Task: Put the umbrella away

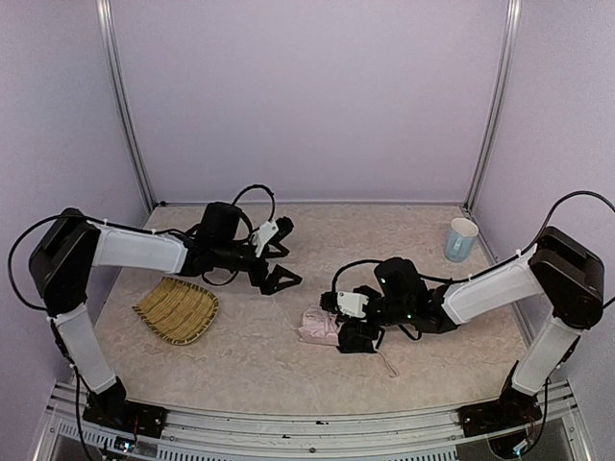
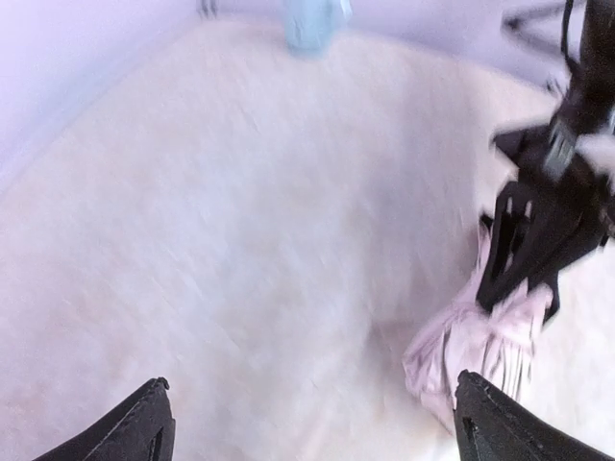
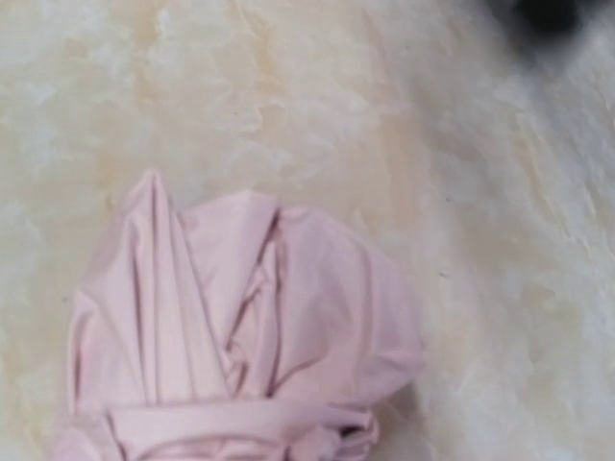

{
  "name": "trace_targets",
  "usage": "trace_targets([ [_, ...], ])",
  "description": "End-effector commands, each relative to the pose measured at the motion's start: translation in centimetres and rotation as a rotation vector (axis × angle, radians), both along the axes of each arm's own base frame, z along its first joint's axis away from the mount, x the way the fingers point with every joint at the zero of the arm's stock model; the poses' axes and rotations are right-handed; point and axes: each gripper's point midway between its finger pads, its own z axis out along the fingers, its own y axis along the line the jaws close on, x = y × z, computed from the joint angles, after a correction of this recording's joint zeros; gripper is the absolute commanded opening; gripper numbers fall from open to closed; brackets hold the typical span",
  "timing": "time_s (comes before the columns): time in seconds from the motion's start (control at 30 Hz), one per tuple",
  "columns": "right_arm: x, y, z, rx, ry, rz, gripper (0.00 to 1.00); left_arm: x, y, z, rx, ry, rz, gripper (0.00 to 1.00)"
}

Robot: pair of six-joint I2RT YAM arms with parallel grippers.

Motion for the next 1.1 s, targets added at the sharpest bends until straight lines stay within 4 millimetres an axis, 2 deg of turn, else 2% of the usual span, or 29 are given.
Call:
trace_targets([
  [0.0, -0.7, -0.9, -2.5, -0.073, 0.08, 0.001, 0.0, 1.4, 1.6, 15.2, -0.494, -0.375, 0.193, 0.99],
  [0.07, -0.6, -0.8, -2.3, -0.068, 0.078, -0.001, 0.0, 0.2, 3.1, 17.5, -0.663, -0.335, 0.208, 0.99],
  [0.1, -0.5, -0.9, -2.3, -0.066, 0.077, -0.005, 0.0, -1.0, 3.1, 17.9, -0.717, -0.307, 0.135, 0.98],
  [0.13, -0.5, -0.8, -2.2, -0.06, 0.078, -0.004, 0.0, -3.4, 2.3, 17.7, -0.73, -0.309, -0.026, 0.94],
  [0.2, -0.5, -0.8, -2.1, -0.053, 0.079, -0.004, 0.0, -6.7, 0.6, 15.0, -0.652, -0.326, -0.2, 0.78],
  [0.23, -0.5, -0.8, -2.1, -0.053, 0.08, -0.003, 0.0, -7.7, -0.1, 12.7, -0.571, -0.376, -0.222, 0.77],
  [0.3, -0.5, -0.8, -2.1, -0.05, 0.077, -0.007, 0.0, -8.9, -1.0, 7.5, -0.365, -0.483, -0.218, 0.77],
  [0.4, -0.4, -0.9, -1.9, -0.04, 0.076, -0.004, 0.0, -10.5, -1.4, 2.3, -0.202, -0.499, -0.306, 0.83],
  [0.47, -0.3, -0.9, -1.7, -0.029, 0.077, -0.002, 0.0, -10.8, -1.7, 0.5, -0.151, -0.491, -0.35, 0.87],
  [0.57, -0.1, -0.7, -1.2, -0.015, 0.074, -0.002, 0.0, -11.5, -3.1, -1.6, -0.06, -0.531, -0.417, 0.98],
  [0.6, -0.1, -0.7, -1.1, -0.008, 0.073, 0.0, 0.0, -11.5, -3.7, -2.3, -0.025, -0.55, -0.426, 0.98],
  [0.7, -0.1, -0.3, -0.4, 0.022, 0.061, 0.009, 0.0, -11.2, -5.0, -4.2, 0.041, -0.592, -0.453, 0.99],
  [0.83, 0.3, 0.0, 1.0, 0.078, 0.028, 0.003, 0.0, -9.8, -6.3, -4.6, 0.074, -0.593, -0.447, 0.98],
  [0.97, 0.8, 0.6, 3.1, 0.159, -0.008, 0.001, 0.0, -8.4, -7.3, -5.5, 0.138, -0.528, -0.445, 0.95],
  [1.07, 0.9, 0.8, 4.0, 0.196, -0.022, 0.004, 0.0, -7.6, -7.3, -6.8, 0.204, -0.452, -0.421, 0.92],
])
